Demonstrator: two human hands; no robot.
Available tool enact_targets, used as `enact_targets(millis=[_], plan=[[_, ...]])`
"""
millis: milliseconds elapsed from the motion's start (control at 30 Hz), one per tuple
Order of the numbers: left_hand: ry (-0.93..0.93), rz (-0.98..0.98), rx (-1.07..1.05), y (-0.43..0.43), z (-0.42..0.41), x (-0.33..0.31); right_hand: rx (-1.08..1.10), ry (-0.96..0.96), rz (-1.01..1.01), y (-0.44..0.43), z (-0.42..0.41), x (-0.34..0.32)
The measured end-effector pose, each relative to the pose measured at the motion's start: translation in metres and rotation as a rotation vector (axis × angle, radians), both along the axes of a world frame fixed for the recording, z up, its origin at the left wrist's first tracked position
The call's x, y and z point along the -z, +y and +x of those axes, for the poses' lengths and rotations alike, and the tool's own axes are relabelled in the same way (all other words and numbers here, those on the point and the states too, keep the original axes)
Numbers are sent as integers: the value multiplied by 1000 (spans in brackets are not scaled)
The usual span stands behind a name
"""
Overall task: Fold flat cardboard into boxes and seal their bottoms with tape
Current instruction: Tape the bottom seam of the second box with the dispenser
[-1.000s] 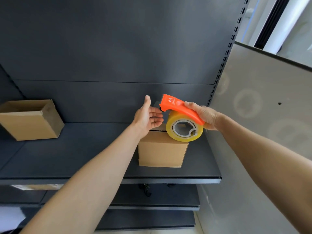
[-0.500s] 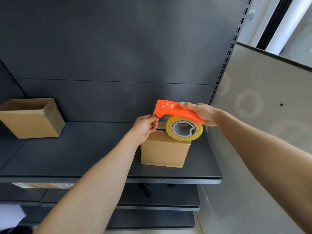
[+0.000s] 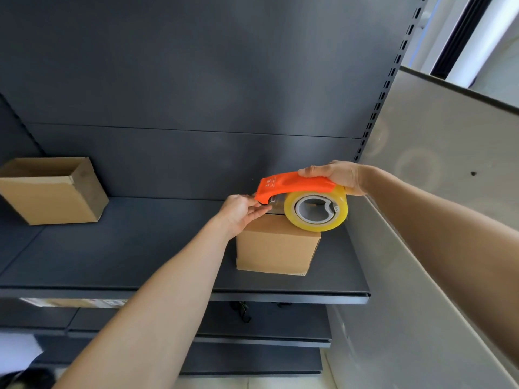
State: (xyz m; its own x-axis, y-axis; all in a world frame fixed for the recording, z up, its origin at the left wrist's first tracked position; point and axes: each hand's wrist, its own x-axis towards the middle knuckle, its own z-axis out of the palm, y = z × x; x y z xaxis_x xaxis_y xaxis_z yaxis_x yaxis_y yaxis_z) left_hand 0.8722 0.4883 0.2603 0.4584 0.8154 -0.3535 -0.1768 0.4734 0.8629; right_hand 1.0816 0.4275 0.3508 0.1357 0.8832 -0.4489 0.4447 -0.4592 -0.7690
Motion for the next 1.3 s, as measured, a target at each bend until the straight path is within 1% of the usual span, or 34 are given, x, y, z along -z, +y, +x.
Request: enact_targets(millis=[133, 233, 367, 433, 500, 567, 667, 733, 800, 900, 1000, 1067, 1200, 1267, 1300], plan=[[-62, -24, -25, -3, 0, 2, -60, -12, -58, 1, -1, -4], [-100, -89, -154, 1, -2, 3, -98, -87, -47, -1, 4, -9], [-26, -34, -209, -2, 1, 7, -101, -302, -67, 5, 9, -11], [11, 20, -234, -1, -3, 5, -115, -377, -82, 7, 2, -10], [71, 86, -265, 7, -12, 7, -120, -420, -85, 12, -3, -8], [110, 111, -295, 11, -19, 9, -132, -455, -92, 15, -11, -9], [98, 81, -364, 13, -23, 10, -132, -486, -104, 22, -19, -10], [53, 32, -399, 16, -26, 9, -145, -502, -105, 27, -24, -11], [11, -30, -395, 18, -29, 5, -154, -526, -83, 35, -28, -17], [51, -75, -359, 20, -30, 6, -173, -571, -60, 47, -33, -27], [162, -39, -319, 20, -33, 14, -195, -607, -79, 53, -34, -23], [234, 27, -318, 21, -34, 21, -196, -605, -104, 52, -31, -15], [213, 164, -333, 23, -33, 16, -166, -572, -105, 51, -25, -12], [209, 154, -298, 24, -31, 11, -156, -549, -101, 50, -23, -12], [235, 136, -270, 24, -31, 10, -156, -541, -104, 50, -22, -11]])
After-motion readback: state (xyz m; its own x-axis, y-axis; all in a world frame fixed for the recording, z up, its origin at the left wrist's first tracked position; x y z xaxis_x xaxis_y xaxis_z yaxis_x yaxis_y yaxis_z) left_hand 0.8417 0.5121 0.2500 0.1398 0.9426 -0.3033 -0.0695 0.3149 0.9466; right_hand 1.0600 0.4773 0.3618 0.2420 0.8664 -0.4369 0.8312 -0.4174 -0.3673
